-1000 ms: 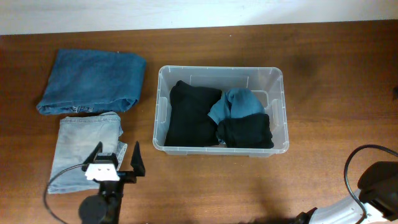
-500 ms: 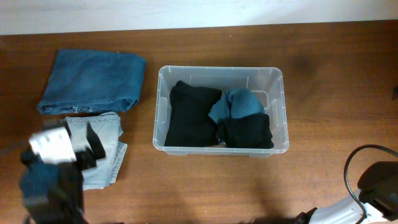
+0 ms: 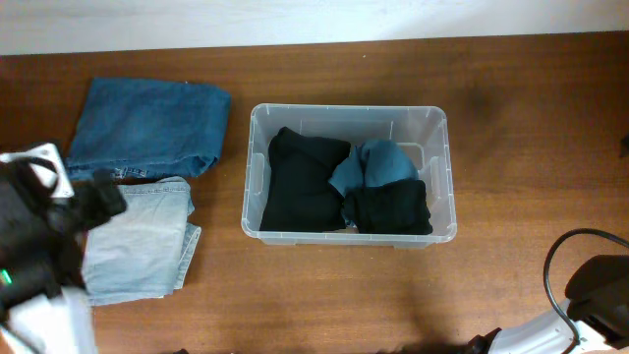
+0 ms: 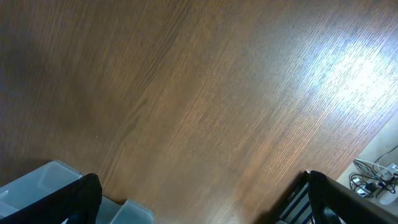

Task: Pack container
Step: 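Move the left gripper down to the light blue jeans' edge, then grasp the light blue jeans' edge with the left gripper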

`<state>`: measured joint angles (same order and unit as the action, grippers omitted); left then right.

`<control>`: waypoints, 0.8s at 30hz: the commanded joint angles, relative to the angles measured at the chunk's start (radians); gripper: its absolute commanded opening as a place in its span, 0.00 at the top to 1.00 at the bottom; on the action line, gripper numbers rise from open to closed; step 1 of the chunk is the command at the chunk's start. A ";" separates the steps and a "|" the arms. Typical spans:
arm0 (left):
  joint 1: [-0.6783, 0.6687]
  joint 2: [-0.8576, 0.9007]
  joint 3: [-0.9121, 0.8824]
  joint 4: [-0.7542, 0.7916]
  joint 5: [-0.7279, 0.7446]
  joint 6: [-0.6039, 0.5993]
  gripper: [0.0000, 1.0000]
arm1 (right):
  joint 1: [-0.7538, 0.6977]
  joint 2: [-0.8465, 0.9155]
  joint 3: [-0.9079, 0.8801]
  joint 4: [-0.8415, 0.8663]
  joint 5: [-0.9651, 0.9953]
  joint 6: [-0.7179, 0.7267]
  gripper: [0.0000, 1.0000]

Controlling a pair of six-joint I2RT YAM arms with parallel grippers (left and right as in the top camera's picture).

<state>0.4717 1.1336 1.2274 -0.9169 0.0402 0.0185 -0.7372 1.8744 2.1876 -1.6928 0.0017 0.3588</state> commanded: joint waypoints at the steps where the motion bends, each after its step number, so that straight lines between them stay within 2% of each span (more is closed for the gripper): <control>1: 0.151 0.159 0.003 0.013 0.349 -0.002 0.01 | -0.004 -0.022 -0.002 -0.005 0.002 -0.003 0.01; 3: 0.227 0.266 0.003 0.039 0.450 0.025 0.01 | -0.004 -0.022 -0.002 -0.005 0.002 -0.003 0.01; 5: 0.265 0.331 0.003 0.049 0.499 0.106 0.00 | -0.004 -0.022 -0.002 -0.005 0.002 -0.003 0.02; 11: 0.325 0.500 0.003 0.058 0.565 0.227 0.01 | -0.004 -0.022 -0.002 -0.005 0.002 -0.003 0.02; 20: 0.353 0.635 0.003 0.078 0.561 0.274 0.01 | -0.004 -0.022 -0.002 -0.005 0.002 -0.003 0.02; 24: 0.369 0.641 0.003 0.074 0.471 0.275 0.01 | -0.003 -0.022 -0.002 -0.005 0.002 -0.003 0.02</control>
<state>0.8261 1.7638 1.2263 -0.8413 0.5610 0.2588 -0.7372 1.8744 2.1872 -1.6928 0.0013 0.3584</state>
